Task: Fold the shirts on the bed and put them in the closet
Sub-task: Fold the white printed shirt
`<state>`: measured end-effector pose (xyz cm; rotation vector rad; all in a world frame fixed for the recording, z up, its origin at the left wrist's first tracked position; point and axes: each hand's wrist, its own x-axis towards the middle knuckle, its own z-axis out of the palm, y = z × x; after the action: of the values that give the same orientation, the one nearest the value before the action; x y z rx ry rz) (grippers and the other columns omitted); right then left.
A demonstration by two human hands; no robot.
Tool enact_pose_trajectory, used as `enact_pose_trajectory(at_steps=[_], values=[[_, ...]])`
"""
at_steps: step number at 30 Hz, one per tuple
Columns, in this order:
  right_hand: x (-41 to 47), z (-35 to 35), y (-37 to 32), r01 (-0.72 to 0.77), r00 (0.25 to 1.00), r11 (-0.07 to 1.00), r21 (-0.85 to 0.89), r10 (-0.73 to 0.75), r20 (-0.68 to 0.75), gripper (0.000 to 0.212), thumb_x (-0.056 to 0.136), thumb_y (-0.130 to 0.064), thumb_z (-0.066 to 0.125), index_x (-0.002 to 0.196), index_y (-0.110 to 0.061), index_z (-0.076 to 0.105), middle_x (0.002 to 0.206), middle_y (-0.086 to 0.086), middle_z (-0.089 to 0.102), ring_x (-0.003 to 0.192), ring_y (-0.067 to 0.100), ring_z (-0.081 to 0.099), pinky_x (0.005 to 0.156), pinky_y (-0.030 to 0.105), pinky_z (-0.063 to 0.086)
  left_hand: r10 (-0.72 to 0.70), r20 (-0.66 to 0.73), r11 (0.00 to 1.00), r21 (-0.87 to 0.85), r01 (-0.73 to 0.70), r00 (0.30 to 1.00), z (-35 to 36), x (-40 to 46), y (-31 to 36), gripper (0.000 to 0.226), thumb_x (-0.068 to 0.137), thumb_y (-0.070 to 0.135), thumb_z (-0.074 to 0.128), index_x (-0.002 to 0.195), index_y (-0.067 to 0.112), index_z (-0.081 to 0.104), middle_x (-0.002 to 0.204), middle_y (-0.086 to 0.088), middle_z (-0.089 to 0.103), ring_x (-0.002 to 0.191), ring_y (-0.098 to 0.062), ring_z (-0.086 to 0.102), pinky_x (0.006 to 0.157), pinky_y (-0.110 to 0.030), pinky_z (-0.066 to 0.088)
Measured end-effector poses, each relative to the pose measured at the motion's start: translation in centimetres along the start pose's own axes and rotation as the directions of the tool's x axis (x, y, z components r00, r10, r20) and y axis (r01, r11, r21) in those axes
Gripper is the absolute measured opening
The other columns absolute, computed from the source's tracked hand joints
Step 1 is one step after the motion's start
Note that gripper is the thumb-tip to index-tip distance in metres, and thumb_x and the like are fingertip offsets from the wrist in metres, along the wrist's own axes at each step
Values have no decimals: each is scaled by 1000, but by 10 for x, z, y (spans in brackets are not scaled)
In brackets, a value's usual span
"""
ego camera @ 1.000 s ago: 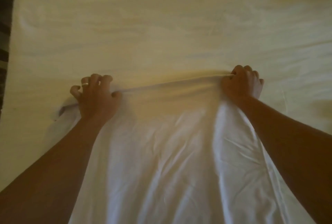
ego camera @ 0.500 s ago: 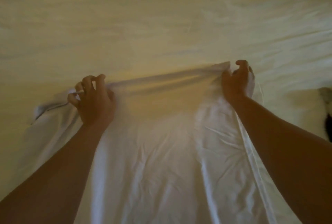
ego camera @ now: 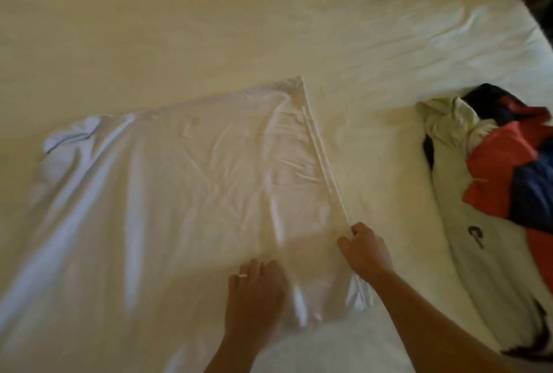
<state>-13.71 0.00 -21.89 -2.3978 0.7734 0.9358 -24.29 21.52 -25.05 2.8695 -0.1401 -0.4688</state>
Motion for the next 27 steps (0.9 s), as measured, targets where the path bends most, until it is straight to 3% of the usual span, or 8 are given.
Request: enact_pose_trajectory(at_steps=[5,10,15,18,21,23,25,27], values=[[-26,6,59,16,998,996,90,-22,60,12,84,-20,62,96,-18,63,83,-3,65,74,17,61,60,29,47,84,78,996,15,-86,993,28,-60,43,50,68,42,71,111,18,68,96,-7,60,81,-33,58,67,-43,47],[-26,4,87,118,981,988,99,-132,144,9,88,-16,65,96,-16,64,86,-1,64,77,19,60,58,26,43,198,-17,979,45,-197,980,38,-48,43,27,76,19,79,101,18,69,92,-7,61,73,-31,60,62,-39,47],[-27,1,113,165,985,982,92,-170,43,5,94,-16,61,90,-16,60,79,0,60,71,21,57,53,28,40,290,-61,955,-43,-293,955,50,-49,57,24,82,8,75,104,14,69,93,-7,63,75,-31,62,59,-38,50],[-29,8,114,126,992,991,34,-126,0,5,92,-19,63,91,-16,58,83,1,60,74,23,58,57,30,41,215,-89,965,-132,-225,973,46,-56,69,25,85,15,68,110,14,69,96,-6,64,77,-29,64,63,-38,55],[-47,17,94,84,968,996,17,-78,-240,15,89,-22,62,100,-17,53,99,-1,52,84,25,53,66,33,38,97,-135,955,-267,-131,986,37,-76,65,29,88,22,60,114,14,68,101,-3,66,81,-22,64,70,-35,55],[-69,32,77,145,934,989,-3,-138,-330,13,90,-22,60,97,-16,51,99,-1,48,87,26,49,70,34,36,-38,-136,926,-376,-16,990,32,-98,45,31,91,28,53,114,14,69,104,-1,66,87,-20,64,74,-35,55],[-98,63,57,260,930,965,-12,-254,-265,10,89,-21,59,88,-17,51,89,0,54,78,25,53,63,34,37,-210,-153,879,-462,118,966,29,-124,7,32,92,29,49,109,12,71,101,-1,65,86,-21,63,74,-37,54],[-129,102,37,367,925,930,-21,-367,-103,13,89,-20,60,80,-18,51,76,-1,57,67,22,54,55,34,41,-353,-220,854,-473,217,910,23,-151,-38,30,91,28,50,102,11,72,96,-1,65,81,-22,63,72,-34,50]])
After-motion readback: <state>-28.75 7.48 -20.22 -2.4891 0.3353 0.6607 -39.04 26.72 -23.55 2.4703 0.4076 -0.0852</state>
